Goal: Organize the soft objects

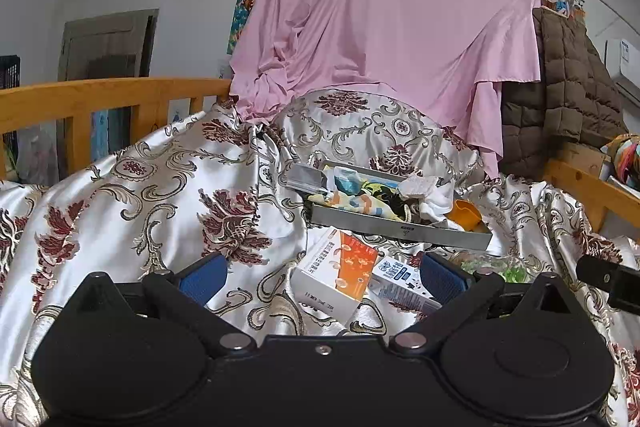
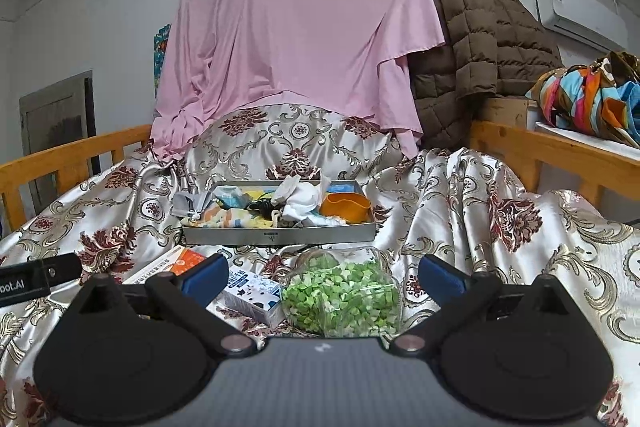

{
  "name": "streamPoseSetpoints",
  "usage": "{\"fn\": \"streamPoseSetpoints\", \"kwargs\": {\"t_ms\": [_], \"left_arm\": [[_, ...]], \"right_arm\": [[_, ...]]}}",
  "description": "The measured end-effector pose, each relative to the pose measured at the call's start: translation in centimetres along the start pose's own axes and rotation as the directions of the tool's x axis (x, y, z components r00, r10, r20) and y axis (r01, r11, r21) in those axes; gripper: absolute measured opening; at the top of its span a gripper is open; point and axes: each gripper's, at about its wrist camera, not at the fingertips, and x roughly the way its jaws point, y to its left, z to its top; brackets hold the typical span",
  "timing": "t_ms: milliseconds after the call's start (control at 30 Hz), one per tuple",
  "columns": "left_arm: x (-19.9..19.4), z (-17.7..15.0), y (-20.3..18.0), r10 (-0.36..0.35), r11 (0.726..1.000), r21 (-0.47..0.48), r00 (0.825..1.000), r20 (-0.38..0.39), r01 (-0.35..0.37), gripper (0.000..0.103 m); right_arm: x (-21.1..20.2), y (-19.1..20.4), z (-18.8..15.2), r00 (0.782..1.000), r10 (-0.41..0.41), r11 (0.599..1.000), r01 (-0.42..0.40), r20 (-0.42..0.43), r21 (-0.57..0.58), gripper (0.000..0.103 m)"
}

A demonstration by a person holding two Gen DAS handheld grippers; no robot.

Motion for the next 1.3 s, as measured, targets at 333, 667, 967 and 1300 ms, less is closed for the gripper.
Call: {"fn": "streamPoseSetpoints", "kwargs": {"t_ms": [333,667,967,1300], "left_arm": [[-1.1,-0.9,-0.1,0.019,1.000,0.014,1.000,-0.012,-0.019,0.102],[-1.0,-2.0,0.1,0.040,0.999,0.024,0.998,-0.057,-0.039,0.102],[-0.7,-2.4,0.0,0.051,0.998,0.026,0.997,-0.062,-0.049,0.102],[-0.6,-2.4,0.1,0.056,0.998,0.025,0.997,-0.061,-0.055,0.102]], "right_arm": [[-0.8,-0.6,-0.5,1.000,-0.019,0.999,0.019,-0.023,0.031,0.103],[-0.9,0.4,-1.6,0.997,-0.010,1.000,0.011,-0.072,0.014,0.103],[-0.1,0.7,-2.2,0.993,-0.026,1.000,0.027,-0.117,0.005,0.103],[0.0,1.0,-2.5,0.992,-0.027,1.000,0.026,-0.126,-0.010,0.103]]}}
